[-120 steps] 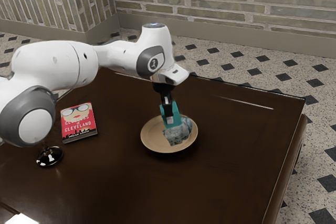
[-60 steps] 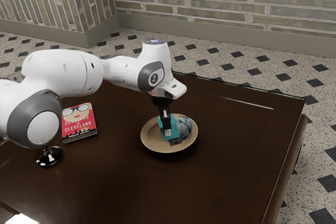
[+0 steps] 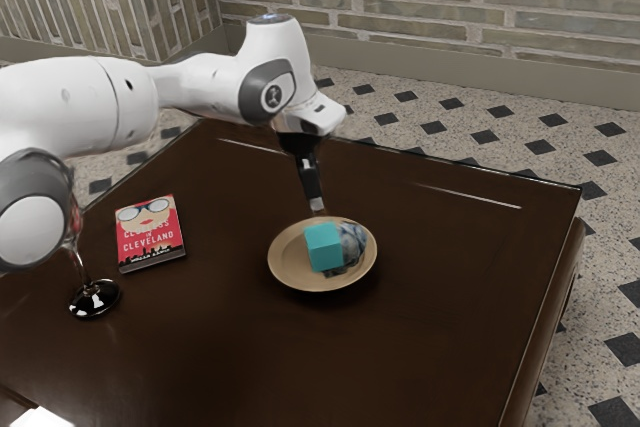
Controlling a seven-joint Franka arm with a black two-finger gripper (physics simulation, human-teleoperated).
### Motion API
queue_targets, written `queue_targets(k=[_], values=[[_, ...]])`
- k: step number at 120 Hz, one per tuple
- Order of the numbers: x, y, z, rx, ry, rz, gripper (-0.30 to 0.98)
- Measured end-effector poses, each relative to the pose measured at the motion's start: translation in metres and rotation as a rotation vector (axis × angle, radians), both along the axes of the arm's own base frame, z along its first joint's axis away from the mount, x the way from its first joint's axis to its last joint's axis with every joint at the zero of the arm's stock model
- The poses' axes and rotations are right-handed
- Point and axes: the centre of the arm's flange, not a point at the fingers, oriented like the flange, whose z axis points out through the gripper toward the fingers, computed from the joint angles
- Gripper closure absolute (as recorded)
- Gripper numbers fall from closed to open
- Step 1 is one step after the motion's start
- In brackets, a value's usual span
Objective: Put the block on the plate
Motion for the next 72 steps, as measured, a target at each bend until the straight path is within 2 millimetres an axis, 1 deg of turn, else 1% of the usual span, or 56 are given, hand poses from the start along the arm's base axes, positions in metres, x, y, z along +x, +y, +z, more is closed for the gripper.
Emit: queue_targets(k=[8, 14, 28, 33, 43, 57, 66, 72], values=[[-0.013, 0.002, 0.030, -0.003, -0.006, 0.012, 0.02], [-0.025, 0.008, 0.054, -0.006, -0.008, 0.030, 0.02], [-0.054, 0.037, 0.096, -0.010, 0.011, 0.112, 0.01], [-0.068, 0.048, 0.118, -0.009, 0.013, 0.148, 0.01], [-0.093, 0.065, 0.161, 0.002, 0.012, 0.212, 0.01], [-0.124, 0.083, 0.190, 0.028, 0.049, 0.319, 0.00], [-0.136, 0.092, 0.203, 0.037, 0.064, 0.400, 0.00], [-0.141, 0.097, 0.209, 0.040, 0.073, 0.455, 0.00]])
